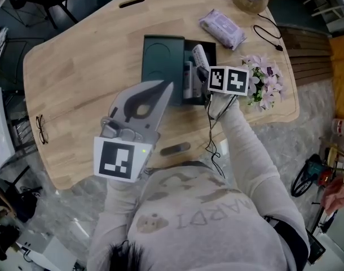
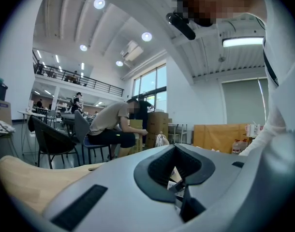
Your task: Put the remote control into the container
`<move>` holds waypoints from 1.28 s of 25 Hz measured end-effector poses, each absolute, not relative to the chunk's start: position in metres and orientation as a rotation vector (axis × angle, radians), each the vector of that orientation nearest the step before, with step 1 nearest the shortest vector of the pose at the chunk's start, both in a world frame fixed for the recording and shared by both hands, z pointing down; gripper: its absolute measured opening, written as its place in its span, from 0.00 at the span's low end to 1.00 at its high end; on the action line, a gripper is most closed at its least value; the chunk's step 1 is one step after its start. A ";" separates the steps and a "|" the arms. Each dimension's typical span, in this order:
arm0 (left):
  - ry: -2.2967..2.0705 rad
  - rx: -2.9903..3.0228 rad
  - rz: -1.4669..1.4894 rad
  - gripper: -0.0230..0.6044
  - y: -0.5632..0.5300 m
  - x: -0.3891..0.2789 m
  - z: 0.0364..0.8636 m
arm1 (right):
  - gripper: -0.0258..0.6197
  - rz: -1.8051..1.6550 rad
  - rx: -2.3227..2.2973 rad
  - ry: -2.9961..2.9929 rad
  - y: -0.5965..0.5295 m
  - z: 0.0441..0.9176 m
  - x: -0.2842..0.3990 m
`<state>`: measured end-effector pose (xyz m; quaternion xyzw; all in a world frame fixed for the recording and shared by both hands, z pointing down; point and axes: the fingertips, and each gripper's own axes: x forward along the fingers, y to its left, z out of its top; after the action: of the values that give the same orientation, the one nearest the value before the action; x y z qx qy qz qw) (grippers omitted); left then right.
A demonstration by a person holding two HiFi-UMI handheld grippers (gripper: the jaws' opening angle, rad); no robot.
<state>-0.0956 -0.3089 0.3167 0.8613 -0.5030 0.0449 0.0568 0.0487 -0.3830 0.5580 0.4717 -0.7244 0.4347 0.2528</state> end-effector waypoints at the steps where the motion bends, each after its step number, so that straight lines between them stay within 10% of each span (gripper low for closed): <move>1: -1.530 2.607 0.136 0.04 -0.310 -0.098 0.318 | 0.20 1.197 1.280 -1.958 -0.385 0.561 0.049; 32: -1.489 2.600 0.134 0.04 -0.332 -0.098 0.331 | 0.22 1.156 1.237 -1.886 -0.386 0.564 0.070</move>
<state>-0.0980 -0.3323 0.3312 0.8647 -0.4952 0.0445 0.0709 0.0696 -0.3865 0.5637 0.4659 -0.7101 0.4352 0.2987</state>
